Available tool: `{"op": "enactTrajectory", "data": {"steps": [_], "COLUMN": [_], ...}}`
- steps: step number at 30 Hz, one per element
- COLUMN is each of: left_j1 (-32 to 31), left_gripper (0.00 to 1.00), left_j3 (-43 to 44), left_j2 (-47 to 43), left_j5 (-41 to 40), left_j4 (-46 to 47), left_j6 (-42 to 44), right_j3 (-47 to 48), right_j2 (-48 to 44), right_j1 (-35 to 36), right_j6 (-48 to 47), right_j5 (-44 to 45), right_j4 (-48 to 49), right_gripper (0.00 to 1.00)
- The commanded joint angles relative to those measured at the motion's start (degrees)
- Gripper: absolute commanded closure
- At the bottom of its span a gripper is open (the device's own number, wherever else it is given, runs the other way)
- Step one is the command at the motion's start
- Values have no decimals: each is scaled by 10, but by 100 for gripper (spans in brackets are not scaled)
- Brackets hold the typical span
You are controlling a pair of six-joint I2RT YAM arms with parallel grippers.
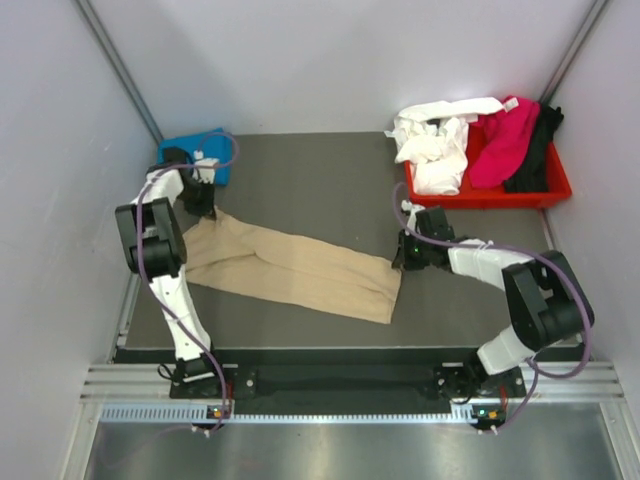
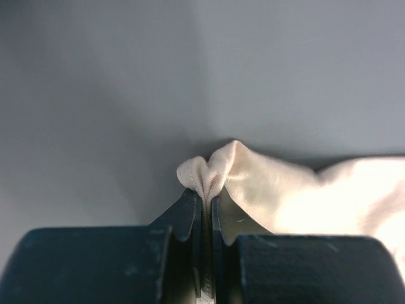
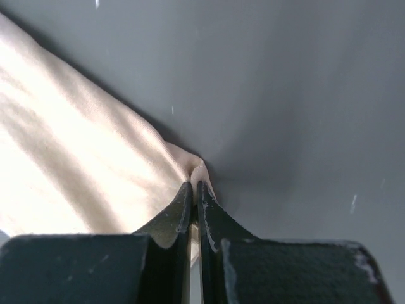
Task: Fold and stack the t-shirts
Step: Fold the tshirt
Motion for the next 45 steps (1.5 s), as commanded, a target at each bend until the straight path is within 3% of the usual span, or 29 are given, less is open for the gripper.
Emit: {"op": "enactTrajectory", "data": {"steps": [1, 8, 16, 20, 25, 30, 34, 35, 36, 37, 38, 39, 41, 44, 45], "left_j1": [-85, -235, -313, -321, -326, -343, -362, -364, -365, -365, -365, -365, -365, -365, -365], "left_gripper": [100, 100, 100, 100, 100, 100, 100, 100, 96, 88, 64, 54, 41, 32, 1], "left_j3": [15, 236, 394, 415, 441, 453, 460, 460, 460, 460, 459, 459, 456, 455, 455], "left_j2": [13, 123, 235, 261, 295, 317, 325, 324, 322, 320, 312, 306, 281, 234, 222], "left_j5": [17, -46, -126, -149, -160, -136, -138, -144, -152, -157, -163, -172, -178, -171, -168], "left_j4": [4, -30, 59, 138, 190, 241, 267, 270, 271, 271, 270, 266, 255, 226, 218], "left_j6": [5, -34, -86, -125, -157, -154, -140, -133, -129, -127, -127, -122, -118, -111, -110], "right_j3": [-54, -160, -210, -246, -276, -305, -282, -276, -269, -256, -249, -240, -192, -103, -80], "right_j2": [-55, -163, -302, -332, -353, -317, -299, -303, -313, -317, -319, -321, -320, -307, -290], "right_j1": [-6, -4, 18, 35, 106, 202, 209, 209, 208, 208, 207, 207, 203, 176, 155], "right_j6": [59, 167, 272, 320, 408, 511, 502, 499, 491, 486, 479, 461, 430, 345, 300], "right_j5": [-2, -9, 1, -49, -67, -78, -60, -51, -43, -29, -22, -15, 19, 44, 43], "right_j4": [-32, -66, -152, -160, -139, -43, -45, -64, -74, -86, -108, -122, -172, -208, -208], "right_gripper": [100, 100, 100, 100, 100, 100, 99, 95, 89, 71, 61, 52, 41, 33, 32]}}
